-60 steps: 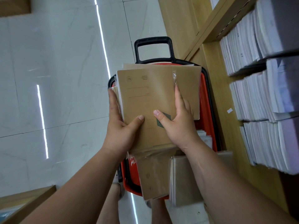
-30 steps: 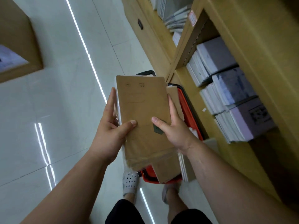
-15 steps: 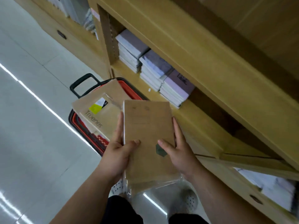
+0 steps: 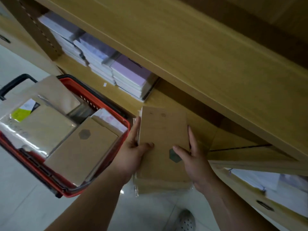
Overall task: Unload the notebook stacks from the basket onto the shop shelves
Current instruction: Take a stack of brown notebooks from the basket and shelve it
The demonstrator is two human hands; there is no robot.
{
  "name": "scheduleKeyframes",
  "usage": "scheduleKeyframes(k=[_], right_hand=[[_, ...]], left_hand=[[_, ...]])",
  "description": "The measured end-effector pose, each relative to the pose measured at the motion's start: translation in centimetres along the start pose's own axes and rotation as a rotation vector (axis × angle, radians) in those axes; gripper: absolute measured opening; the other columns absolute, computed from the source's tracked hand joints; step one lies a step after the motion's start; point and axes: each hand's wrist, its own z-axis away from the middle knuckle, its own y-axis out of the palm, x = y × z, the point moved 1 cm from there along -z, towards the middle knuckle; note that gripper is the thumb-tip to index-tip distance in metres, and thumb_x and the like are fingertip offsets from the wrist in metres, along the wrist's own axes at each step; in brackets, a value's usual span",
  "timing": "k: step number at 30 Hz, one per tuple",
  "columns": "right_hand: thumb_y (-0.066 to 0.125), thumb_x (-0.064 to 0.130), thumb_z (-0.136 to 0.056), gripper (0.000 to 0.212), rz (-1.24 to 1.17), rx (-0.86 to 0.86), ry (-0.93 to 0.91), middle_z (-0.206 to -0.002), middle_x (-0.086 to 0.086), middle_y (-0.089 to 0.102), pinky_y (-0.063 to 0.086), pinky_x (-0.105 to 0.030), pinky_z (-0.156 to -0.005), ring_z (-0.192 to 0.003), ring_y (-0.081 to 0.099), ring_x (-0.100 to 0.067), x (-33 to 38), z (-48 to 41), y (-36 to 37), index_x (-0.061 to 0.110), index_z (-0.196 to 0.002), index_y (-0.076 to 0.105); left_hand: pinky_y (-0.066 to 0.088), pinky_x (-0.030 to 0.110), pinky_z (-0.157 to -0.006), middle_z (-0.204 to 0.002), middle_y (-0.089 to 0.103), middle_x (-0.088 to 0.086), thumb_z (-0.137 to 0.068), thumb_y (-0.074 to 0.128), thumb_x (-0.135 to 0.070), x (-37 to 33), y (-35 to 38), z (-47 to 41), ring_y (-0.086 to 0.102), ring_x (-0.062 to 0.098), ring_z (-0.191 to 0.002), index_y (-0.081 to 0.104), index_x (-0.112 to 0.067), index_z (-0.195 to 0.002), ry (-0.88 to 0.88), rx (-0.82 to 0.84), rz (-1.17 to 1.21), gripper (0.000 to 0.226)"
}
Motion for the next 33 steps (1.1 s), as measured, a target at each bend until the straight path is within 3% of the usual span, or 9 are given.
scheduleKeyframes(k=[7, 11, 14, 17, 23, 26, 28, 31, 33], right_hand=[[0.063, 0.032, -0.100, 0.071, -0.112, -0.180, 0.002, -0.119, 0.029, 0.055, 0.047, -0.051, -0.108, -0.114, 0.057, -0.008, -5.2, -8.6, -0.7, 0.065, -0.148, 0.023], [0.064, 0.023, -0.100, 0.069, -0.280, -0.244, -0.060, -0.115, 0.025, 0.060, 0.054, -0.047, -0.099, -0.106, 0.064, -0.009, -6.3, -13.5, -0.8, 0.060, -0.149, 0.032], [0.068, 0.022, -0.098, 0.068, -0.340, -0.284, -0.126, -0.117, 0.015, 0.067, 0.058, -0.052, -0.095, -0.107, 0.068, -0.019, -6.1, -17.1, -0.9, 0.054, -0.149, 0.036], [0.069, 0.023, -0.097, 0.062, -0.356, -0.363, -0.174, -0.116, 0.004, 0.070, 0.058, -0.055, -0.092, -0.103, 0.070, -0.025, -5.6, -20.0, -0.6, 0.050, -0.146, 0.042], [0.066, 0.022, -0.098, 0.068, -0.445, -0.348, -0.298, -0.121, 0.004, 0.067, 0.059, -0.058, -0.089, -0.104, 0.070, -0.026, -7.0, -22.1, -0.4, 0.053, -0.149, 0.033], [0.065, 0.025, -0.099, 0.067, -0.339, -0.271, -0.419, -0.122, 0.014, 0.065, 0.062, -0.038, -0.080, -0.103, 0.069, -0.012, -8.5, -21.2, -0.4, 0.045, -0.154, 0.032], [0.064, 0.032, -0.100, 0.064, -0.207, -0.251, -0.473, -0.120, 0.024, 0.063, 0.055, -0.022, -0.078, -0.104, 0.066, -0.003, -9.0, -20.6, -1.0, 0.044, -0.155, 0.033], [0.061, 0.042, -0.099, 0.067, -0.084, -0.275, -0.499, -0.135, 0.021, 0.060, 0.053, -0.030, -0.094, -0.113, 0.063, -0.004, -9.3, -20.1, -1.3, 0.046, -0.158, 0.028], [0.061, 0.042, -0.100, 0.071, -0.074, -0.262, -0.524, -0.127, 0.024, 0.062, 0.058, -0.028, -0.089, -0.098, 0.067, 0.001, -9.5, -19.7, -1.2, 0.045, -0.159, 0.022]], left_hand=[[0.060, 0.042, -0.087, -0.122, 0.068, -0.012, -0.092, 0.065, -0.011, 4.1, 0.4, -11.1, 0.071, 0.022, -0.106, 0.031, -0.066, -0.138, 0.000, 0.085, -0.145, 0.079], [0.060, 0.039, -0.084, -0.130, 0.062, -0.005, -0.092, 0.067, -0.010, 4.5, 0.9, -17.1, 0.067, 0.023, -0.107, 0.022, -0.053, -0.151, 0.079, 0.072, -0.266, 0.085], [0.055, 0.049, -0.096, -0.134, 0.062, -0.005, -0.079, 0.075, -0.026, 3.6, 1.0, -20.4, 0.066, 0.023, -0.111, 0.014, -0.050, -0.155, 0.181, 0.008, -0.419, 0.101], [0.050, 0.042, -0.104, -0.138, 0.056, -0.009, -0.083, 0.075, -0.027, 3.6, 0.7, -22.0, 0.062, 0.019, -0.115, 0.010, -0.044, -0.159, 0.291, -0.034, -0.609, 0.101], [0.042, 0.031, -0.106, -0.136, 0.046, -0.018, -0.077, 0.082, -0.044, 6.1, -0.9, -19.1, 0.048, 0.008, -0.124, 0.027, -0.046, -0.153, 0.571, -0.069, -0.872, 0.094], [0.039, 0.022, -0.103, -0.140, 0.040, -0.019, -0.056, 0.091, -0.056, 8.5, -1.9, -17.1, 0.044, 0.000, -0.124, 0.026, -0.046, -0.153, 0.649, -0.108, -1.015, 0.117], [0.036, 0.017, -0.103, -0.143, 0.033, -0.019, -0.053, 0.095, -0.048, 9.9, -2.1, -16.3, 0.040, -0.002, -0.124, 0.018, -0.045, -0.156, 0.623, -0.123, -1.106, 0.129], [0.040, 0.021, -0.106, -0.148, 0.032, -0.011, -0.061, 0.095, -0.033, 10.5, -2.3, -16.7, 0.043, 0.004, -0.122, 0.018, -0.044, -0.156, 0.671, -0.173, -1.174, 0.123], [0.045, 0.029, -0.110, -0.146, 0.035, -0.009, -0.065, 0.094, -0.029, 10.5, -2.2, -17.2, 0.047, 0.006, -0.119, 0.025, -0.044, -0.155, 0.709, -0.207, -1.164, 0.114]])
